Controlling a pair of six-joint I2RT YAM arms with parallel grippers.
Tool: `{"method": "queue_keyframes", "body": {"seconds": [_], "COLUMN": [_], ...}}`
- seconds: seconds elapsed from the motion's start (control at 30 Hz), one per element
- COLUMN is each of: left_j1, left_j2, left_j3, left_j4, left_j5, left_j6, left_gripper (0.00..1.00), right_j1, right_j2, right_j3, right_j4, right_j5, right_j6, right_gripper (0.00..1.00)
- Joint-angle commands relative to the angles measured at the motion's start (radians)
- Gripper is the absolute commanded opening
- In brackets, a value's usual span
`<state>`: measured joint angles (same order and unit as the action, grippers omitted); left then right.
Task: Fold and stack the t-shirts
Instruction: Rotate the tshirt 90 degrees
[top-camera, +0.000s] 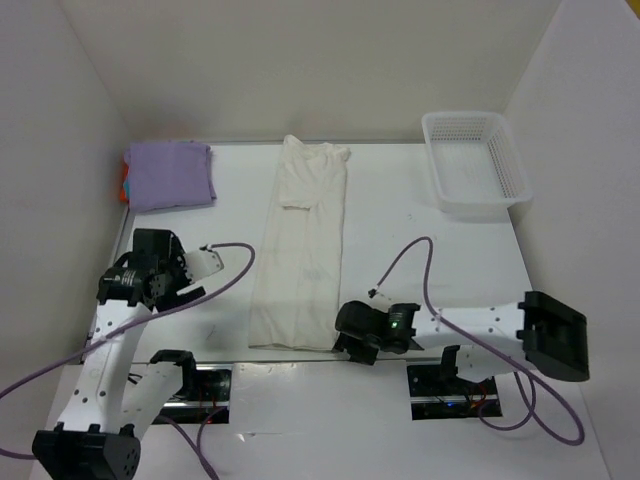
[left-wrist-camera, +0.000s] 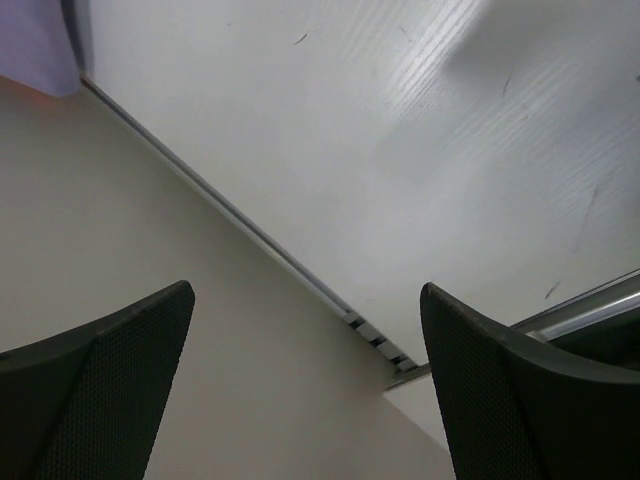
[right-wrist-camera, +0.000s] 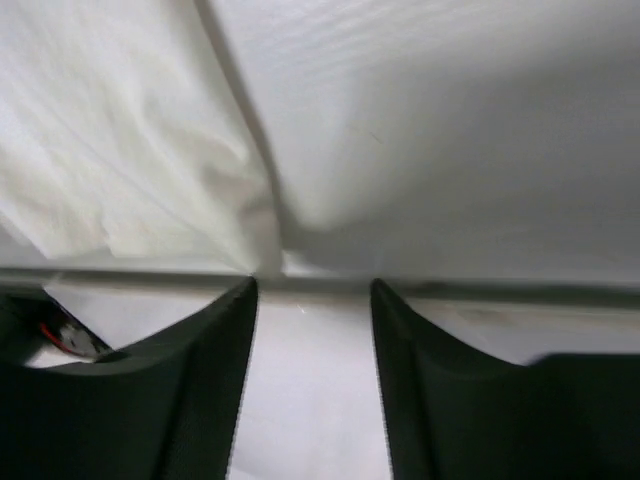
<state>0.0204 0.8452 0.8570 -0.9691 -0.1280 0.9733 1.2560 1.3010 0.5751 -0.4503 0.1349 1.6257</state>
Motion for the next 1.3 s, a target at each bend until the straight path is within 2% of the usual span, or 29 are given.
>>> {"method": "queue_keyframes", "body": {"seconds": [0.0, 0.03, 0.17, 0.2, 0.27, 0.3, 0.37, 0.4, 0.47, 0.5, 0.57, 0.67, 0.7, 0.87, 1.03, 1.1, 1.2, 1.27], "left_j1": [-0.078, -0.095, -0.132, -0.132, -0.132, -0.132, -0.132, -0.142, -0.201, -0.267, -0.335, -0.474, -0.509, -0.703, -0.812, -0.830, -0.873, -0.896], "left_j2": [-0.064, -0.102, -0.248, -0.283, -0.369, -0.370, -0.315, -0.214, -0.038, 0.018, 0.162, 0.239, 0.239, 0.155, -0.050, -0.081, -0.052, 0.033], "left_j3": [0.036, 0.036, -0.010, -0.077, -0.162, -0.223, -0.239, -0.239, -0.182, -0.155, -0.055, -0.035, -0.074, -0.220, -0.311, -0.350, -0.351, -0.319], "left_j4": [-0.078, -0.092, -0.112, -0.047, 0.115, 0.159, 0.227, 0.227, 0.227, 0.227, 0.205, 0.155, 0.155, 0.055, 0.046, 0.046, 0.046, 0.055], "left_j5": [-0.096, -0.096, -0.122, -0.134, -0.134, -0.061, 0.052, 0.111, 0.250, 0.325, 0.398, 0.441, 0.424, 0.337, 0.292, 0.292, 0.321, 0.373], "left_j6": [0.088, 0.112, 0.388, 0.541, 0.722, 0.761, 0.780, 0.765, 0.696, 0.606, 0.536, 0.620, 0.672, 0.748, 0.856, 0.921, 0.979, 0.979], "left_gripper": [1.00, 1.00, 1.00, 1.00, 1.00, 1.00, 1.00, 1.00, 1.00, 1.00, 1.00, 1.00, 1.00, 1.00, 0.81, 0.78, 0.74, 0.71], "right_j1": [0.016, 0.016, 0.016, 0.016, -0.013, -0.038, -0.128, -0.159, -0.248, -0.271, -0.314, -0.346, -0.357, -0.379, -0.379, -0.366, -0.366, -0.366], "right_j2": [-0.150, -0.225, -0.387, -0.408, -0.422, -0.422, -0.343, -0.309, -0.214, -0.186, -0.117, -0.056, -0.046, 0.001, 0.090, 0.090, 0.078, 0.069], "right_j3": [-0.037, -0.021, 0.058, 0.072, 0.095, 0.107, 0.134, 0.161, 0.189, 0.221, 0.255, 0.279, 0.269, 0.260, 0.250, 0.250, 0.214, 0.204], "right_j4": [-0.177, -0.192, -0.287, -0.300, -0.309, -0.298, -0.298, -0.316, -0.317, -0.317, -0.317, -0.317, -0.306, -0.214, -0.117, -0.090, -0.056, -0.056], "right_j5": [0.023, 0.023, 0.023, 0.035, 0.048, 0.036, 0.022, 0.013, -0.015, -0.035, -0.069, -0.078, -0.090, -0.124, -0.175, -0.164, -0.155, -0.164], "right_j6": [-0.147, -0.159, -0.214, -0.214, -0.248, -0.272, -0.366, -0.392, -0.470, -0.496, -0.564, -0.616, -0.616, -0.673, -0.673, -0.647, -0.598, -0.583], "right_gripper": [0.58, 0.59, 0.63, 0.63, 0.63, 0.63, 0.63, 0.63, 0.64, 0.64, 0.64, 0.66, 0.66, 0.66, 0.66, 0.66, 0.66, 0.66]}}
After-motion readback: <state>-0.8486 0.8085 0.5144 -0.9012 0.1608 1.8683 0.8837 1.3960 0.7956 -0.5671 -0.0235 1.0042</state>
